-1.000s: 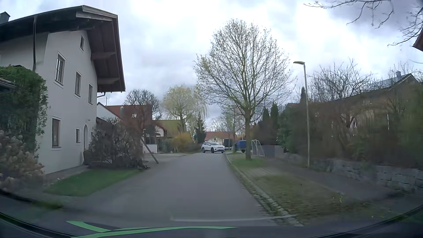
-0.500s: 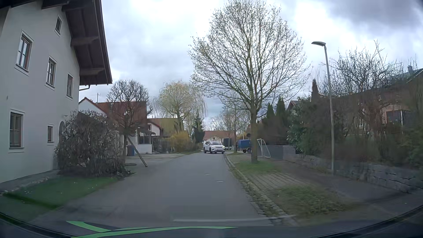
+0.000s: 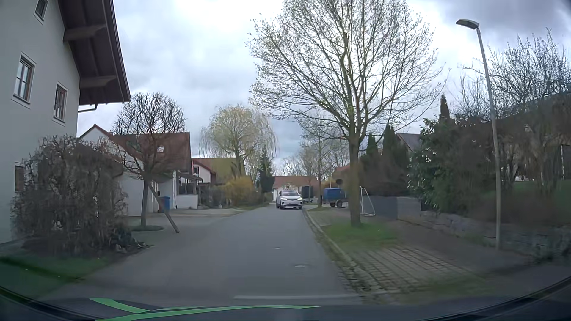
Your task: Follow the waypoints while adhering to traffic rules and regulations
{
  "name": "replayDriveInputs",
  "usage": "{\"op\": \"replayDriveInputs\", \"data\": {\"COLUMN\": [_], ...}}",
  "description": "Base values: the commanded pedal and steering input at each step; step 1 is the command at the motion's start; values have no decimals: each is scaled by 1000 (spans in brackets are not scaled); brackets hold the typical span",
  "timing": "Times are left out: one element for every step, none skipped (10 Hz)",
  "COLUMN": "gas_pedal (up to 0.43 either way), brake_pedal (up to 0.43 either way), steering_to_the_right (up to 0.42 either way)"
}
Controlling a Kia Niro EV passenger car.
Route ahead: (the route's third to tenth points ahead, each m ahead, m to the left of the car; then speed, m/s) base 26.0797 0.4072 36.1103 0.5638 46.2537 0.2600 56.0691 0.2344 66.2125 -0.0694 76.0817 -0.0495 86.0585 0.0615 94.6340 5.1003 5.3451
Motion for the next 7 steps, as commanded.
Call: {"op": "replayDriveInputs", "data": {"gas_pedal": [0, 0, 0, 0, 0, 0, 0], "brake_pedal": [0, 0, 0, 18, 116, 152, 79], "steering_to_the_right": [5, 5, 5, 5, 5, 5, -7]}}
